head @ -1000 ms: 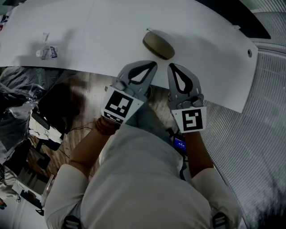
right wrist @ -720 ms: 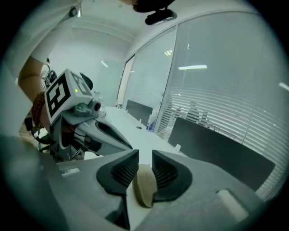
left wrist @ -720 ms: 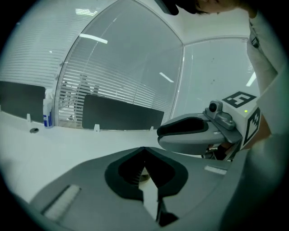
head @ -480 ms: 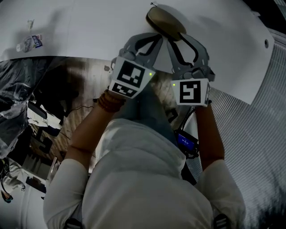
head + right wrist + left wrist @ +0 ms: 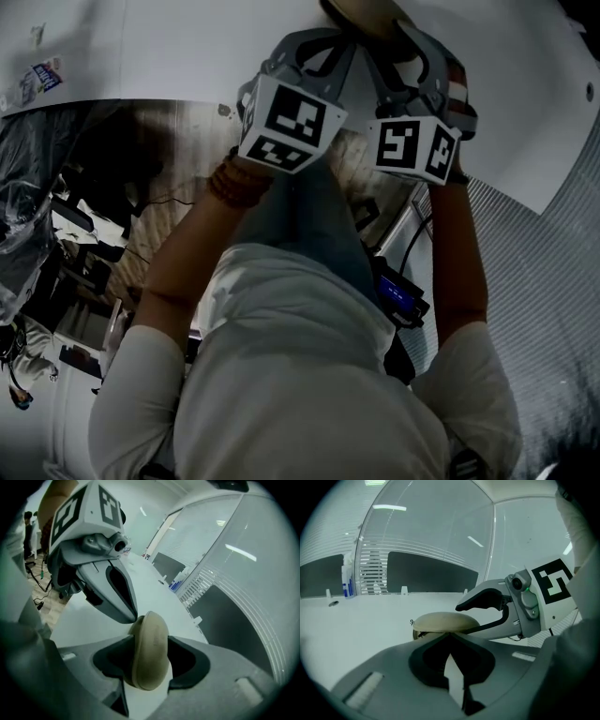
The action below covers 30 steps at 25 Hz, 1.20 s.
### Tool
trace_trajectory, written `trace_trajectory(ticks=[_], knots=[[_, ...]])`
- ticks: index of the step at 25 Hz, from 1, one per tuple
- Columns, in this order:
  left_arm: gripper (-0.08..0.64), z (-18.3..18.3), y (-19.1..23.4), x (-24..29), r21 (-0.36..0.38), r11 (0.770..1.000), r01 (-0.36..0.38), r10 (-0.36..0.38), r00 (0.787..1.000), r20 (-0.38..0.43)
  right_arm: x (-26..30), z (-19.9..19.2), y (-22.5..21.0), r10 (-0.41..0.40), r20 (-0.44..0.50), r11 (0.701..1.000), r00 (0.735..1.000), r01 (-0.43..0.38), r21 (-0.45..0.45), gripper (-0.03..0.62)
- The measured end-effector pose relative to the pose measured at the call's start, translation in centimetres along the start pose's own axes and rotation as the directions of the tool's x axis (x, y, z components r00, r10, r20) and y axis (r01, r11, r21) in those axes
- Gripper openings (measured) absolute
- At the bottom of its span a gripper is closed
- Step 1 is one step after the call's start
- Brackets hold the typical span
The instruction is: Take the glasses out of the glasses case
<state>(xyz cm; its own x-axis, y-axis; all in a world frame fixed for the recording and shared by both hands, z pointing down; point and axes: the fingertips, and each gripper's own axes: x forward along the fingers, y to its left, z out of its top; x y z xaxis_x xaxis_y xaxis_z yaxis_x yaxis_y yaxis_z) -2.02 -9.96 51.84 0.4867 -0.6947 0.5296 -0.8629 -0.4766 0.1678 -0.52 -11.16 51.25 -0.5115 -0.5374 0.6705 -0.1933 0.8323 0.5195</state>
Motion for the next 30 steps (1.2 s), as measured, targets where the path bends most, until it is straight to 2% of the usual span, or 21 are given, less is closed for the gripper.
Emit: trace_trajectory(ticks=[7,15,20,23,30], knots=[[0.003,0.0,0.2,1.5,-0.010,1.000,0.015,-0.015,1.000,0.005,0.7,-0.3,-0.1,0.014,0.013,1.000,1.000,-0.014,0.012,0.210],[0.003,-1.5,-0.5,2.7,-0.005,0.999,0.036,-0.036,0.998,-0.048,0.5,-0.7,-1.3,0.074,0.050,0.991,0.996,-0.079,0.112,0.198],[0.003,-1.5,-0.6,3.0,0.001,0.999,0.040,-0.040,0.998,-0.053,-0.2,-0.1,-3.5,0.102,0.106,0.975,0.989,-0.121,0.187,0.141],[0.003,-1.7,-0.8,2.9,0.000,0.999,0.045,-0.045,0.997,-0.061,-0.4,-0.2,-4.9,0.099,0.107,0.968,0.989,-0.121,0.220,0.132],[0.003,-1.7,-0.8,3.0,0.005,0.999,0.047,-0.047,0.997,-0.068,0.3,-0.6,-8.0,0.068,0.090,0.976,0.994,-0.085,0.199,0.126]])
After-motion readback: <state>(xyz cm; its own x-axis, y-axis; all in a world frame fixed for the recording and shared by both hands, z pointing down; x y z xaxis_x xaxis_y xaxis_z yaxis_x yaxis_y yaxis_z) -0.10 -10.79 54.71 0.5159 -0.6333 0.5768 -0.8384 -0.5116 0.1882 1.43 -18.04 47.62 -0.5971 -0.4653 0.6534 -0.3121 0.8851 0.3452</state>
